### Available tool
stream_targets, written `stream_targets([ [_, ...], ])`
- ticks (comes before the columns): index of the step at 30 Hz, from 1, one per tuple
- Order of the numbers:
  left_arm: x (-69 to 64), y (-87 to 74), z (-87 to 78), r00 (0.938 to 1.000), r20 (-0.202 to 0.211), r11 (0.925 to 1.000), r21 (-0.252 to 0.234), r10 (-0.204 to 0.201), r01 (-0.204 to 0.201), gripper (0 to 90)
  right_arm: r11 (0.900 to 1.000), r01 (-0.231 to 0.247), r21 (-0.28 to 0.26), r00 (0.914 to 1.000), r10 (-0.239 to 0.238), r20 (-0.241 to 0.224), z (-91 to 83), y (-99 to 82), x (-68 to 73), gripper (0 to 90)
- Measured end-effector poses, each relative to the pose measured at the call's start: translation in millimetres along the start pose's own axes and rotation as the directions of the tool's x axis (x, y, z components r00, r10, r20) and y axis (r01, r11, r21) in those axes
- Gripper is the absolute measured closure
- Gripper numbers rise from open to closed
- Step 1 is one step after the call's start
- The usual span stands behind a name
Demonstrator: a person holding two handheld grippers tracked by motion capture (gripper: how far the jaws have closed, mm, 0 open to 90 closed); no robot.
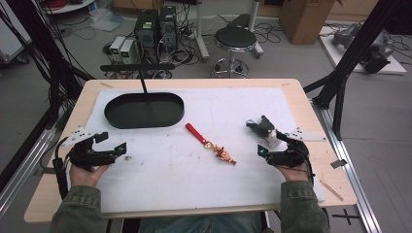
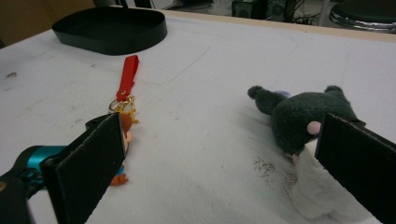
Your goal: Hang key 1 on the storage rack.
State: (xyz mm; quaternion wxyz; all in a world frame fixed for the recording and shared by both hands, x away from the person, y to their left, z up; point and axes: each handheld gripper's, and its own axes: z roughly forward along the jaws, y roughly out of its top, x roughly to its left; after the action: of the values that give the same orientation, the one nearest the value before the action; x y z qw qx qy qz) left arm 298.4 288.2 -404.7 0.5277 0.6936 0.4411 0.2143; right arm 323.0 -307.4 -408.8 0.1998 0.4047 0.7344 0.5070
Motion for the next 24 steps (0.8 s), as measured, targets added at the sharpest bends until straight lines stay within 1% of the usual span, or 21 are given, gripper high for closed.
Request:
stream_targets([
  [3, 0.3, -0.1, -1.0, 1.0000, 0.001, 1.0000, 0.008, 0.000, 0.000, 8.9, 0.9998, 0.013, 0.012, 0.9999, -0.013, -0.007, 2.9, -0.1, 1.2, 0.8],
  [5, 0.4, -0.1, -1.5, 1.0000, 0.003, 1.0000, 0.002, -0.003, 0.003, 8.9, 0.9997, 0.016, 0.020, 0.9999, -0.016, -0.007, 3.6, 0.0, 2.6, 0.8],
  [6, 0.3, -0.1, -1.4, 1.0000, 0.005, 1.0000, 0.001, -0.005, 0.005, 8.9, 0.9996, 0.007, 0.026, 0.9999, -0.007, -0.008, 3.2, -0.1, 3.6, 0.8],
  [7, 0.5, 0.0, -1.2, 1.0000, 0.006, 1.0000, 0.003, -0.002, 0.002, 8.9, 0.9996, 0.015, 0.023, 0.9999, -0.014, -0.008, 3.1, 0.0, 3.5, 0.8],
  [10, -0.5, -0.2, -0.4, 0.9999, 0.011, 1.0000, 0.005, -0.005, 0.005, 8.9, 0.9996, 0.007, 0.028, 0.9999, -0.007, -0.012, 2.7, -0.1, 4.0, 0.8],
  [14, -0.9, -0.2, -0.8, 0.9999, 0.012, 1.0000, 0.009, 0.000, 0.000, 8.9, 0.9996, 0.009, 0.028, 0.9999, -0.009, -0.010, 3.0, -0.1, 4.0, 0.8],
  [15, -0.8, -0.1, -1.0, 0.9999, 0.012, 1.0000, 0.006, 0.002, -0.002, 8.9, 0.9995, 0.018, 0.026, 0.9998, -0.018, -0.009, 3.7, -0.3, 3.2, 0.8],
  [19, -1.0, -0.2, -0.7, 0.9999, 0.017, 1.0000, 0.004, 0.003, -0.003, 8.9, 0.9993, 0.015, 0.033, 0.9998, -0.015, -0.010, 4.3, -0.1, 3.7, 0.9],
  [24, -1.2, -0.3, -0.8, 0.9999, 0.014, 1.0000, 0.004, 0.004, -0.004, 8.9, 0.9980, 0.015, 0.061, 0.9998, -0.015, -0.014, 7.3, -0.3, 4.5, 0.8],
])
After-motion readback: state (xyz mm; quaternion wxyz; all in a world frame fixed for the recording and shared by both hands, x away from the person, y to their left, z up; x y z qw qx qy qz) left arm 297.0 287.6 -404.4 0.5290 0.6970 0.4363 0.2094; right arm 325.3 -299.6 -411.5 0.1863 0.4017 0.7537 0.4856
